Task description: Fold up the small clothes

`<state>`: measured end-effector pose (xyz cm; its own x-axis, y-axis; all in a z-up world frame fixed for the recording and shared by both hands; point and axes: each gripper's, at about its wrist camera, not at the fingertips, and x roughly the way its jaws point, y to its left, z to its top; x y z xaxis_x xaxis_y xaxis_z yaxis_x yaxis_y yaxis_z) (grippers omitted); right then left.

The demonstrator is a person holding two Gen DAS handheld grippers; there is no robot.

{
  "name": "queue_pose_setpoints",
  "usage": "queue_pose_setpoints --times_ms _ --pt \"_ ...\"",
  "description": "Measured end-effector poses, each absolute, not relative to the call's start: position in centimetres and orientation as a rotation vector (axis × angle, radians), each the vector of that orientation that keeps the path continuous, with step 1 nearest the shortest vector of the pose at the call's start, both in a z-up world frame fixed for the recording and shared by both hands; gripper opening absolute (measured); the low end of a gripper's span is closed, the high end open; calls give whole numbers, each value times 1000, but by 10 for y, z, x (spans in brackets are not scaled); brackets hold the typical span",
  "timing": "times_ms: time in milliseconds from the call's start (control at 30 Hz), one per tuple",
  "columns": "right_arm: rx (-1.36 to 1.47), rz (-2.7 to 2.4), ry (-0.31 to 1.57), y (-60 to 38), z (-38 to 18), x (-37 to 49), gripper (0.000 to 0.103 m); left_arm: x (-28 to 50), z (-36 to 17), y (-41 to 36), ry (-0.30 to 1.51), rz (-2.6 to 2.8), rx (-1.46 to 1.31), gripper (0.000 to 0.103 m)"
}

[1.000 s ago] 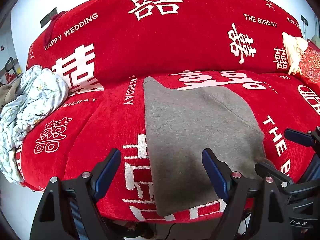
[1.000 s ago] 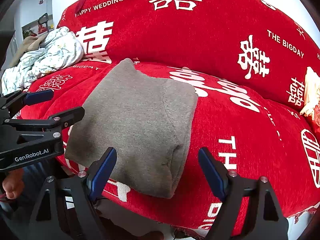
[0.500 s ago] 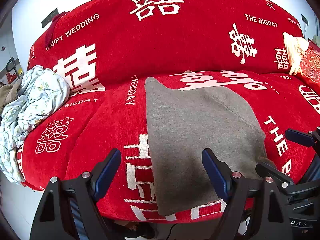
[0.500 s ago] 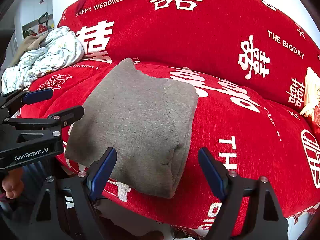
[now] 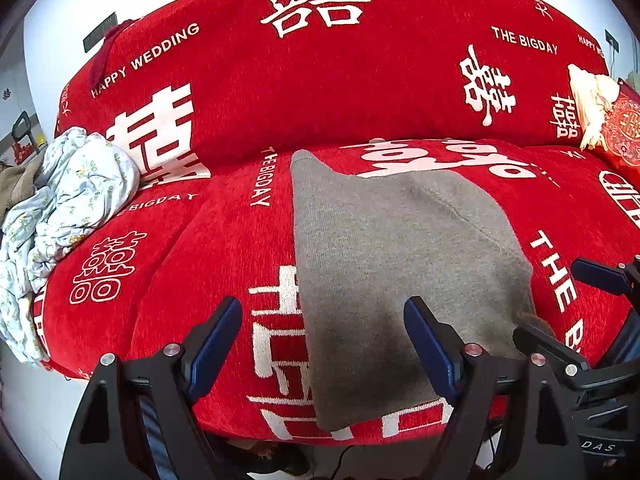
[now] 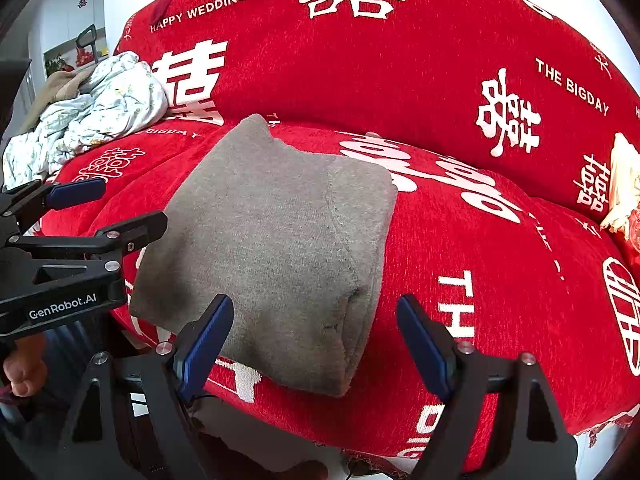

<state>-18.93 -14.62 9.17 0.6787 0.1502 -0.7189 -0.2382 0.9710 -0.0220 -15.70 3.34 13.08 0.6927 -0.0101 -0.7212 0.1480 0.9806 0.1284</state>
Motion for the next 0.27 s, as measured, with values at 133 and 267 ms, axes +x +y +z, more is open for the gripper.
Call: queue_pose_setpoints --times_ms 133,267 --pt "-121 223 798 -147 90 -189 86 -158 131 35 797 -82 180 84" --pt "-121 224 801 -147 88 -189 86 -158 131 34 797 -85 184 84"
